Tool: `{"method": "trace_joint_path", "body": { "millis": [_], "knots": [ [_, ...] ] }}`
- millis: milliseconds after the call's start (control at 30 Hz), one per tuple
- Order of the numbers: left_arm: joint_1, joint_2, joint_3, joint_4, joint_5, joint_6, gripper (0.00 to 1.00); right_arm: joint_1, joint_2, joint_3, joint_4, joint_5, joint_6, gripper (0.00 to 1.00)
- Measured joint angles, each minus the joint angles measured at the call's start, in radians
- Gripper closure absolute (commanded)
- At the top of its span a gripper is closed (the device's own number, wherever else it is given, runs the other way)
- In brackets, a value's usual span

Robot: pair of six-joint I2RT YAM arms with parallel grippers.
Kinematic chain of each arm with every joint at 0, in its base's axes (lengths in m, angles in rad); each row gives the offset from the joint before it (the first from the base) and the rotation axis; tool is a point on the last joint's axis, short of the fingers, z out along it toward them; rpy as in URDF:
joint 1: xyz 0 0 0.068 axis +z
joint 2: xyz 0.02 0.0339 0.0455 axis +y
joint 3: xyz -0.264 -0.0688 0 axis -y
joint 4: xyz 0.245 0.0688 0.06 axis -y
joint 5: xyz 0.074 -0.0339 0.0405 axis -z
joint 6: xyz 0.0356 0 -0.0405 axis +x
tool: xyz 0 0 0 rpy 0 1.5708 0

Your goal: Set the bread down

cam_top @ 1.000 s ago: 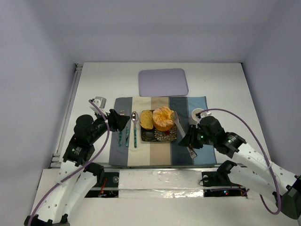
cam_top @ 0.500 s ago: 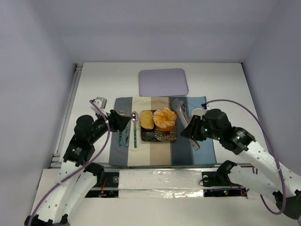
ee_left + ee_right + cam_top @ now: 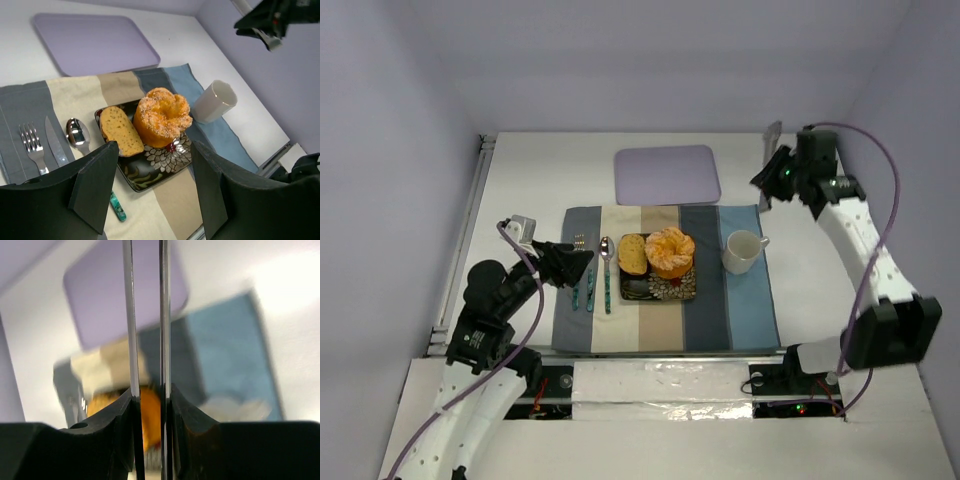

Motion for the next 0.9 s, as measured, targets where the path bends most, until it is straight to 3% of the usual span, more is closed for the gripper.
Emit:
{"method": "trace_joint_path", "body": {
  "millis": [200,400,767,900],
  "knots": [
    [-0.019,-0.053,0.0,0.003,-0.004,0.0,0.43,-0.232,0.333,0.233,0.019,-0.061,-0.051,0.68],
    [-0.028,-0.097,0.0,0.005,-0.017,0.0,0.43,-0.274,0.54,0.258,-0.007,0.064,-0.201,0.68],
    [-0.04,-0.094,0.0,0.005,-0.02,0.003,0.43,-0.271,0.624,0.171,0.027,0.244,-0.393,0.66],
    [-0.04,-0.085,0.0,0.005,-0.02,0.003,0.43,-0.271,0.673,0.166,0.06,0.288,-0.423,0.54]
  ]
}}
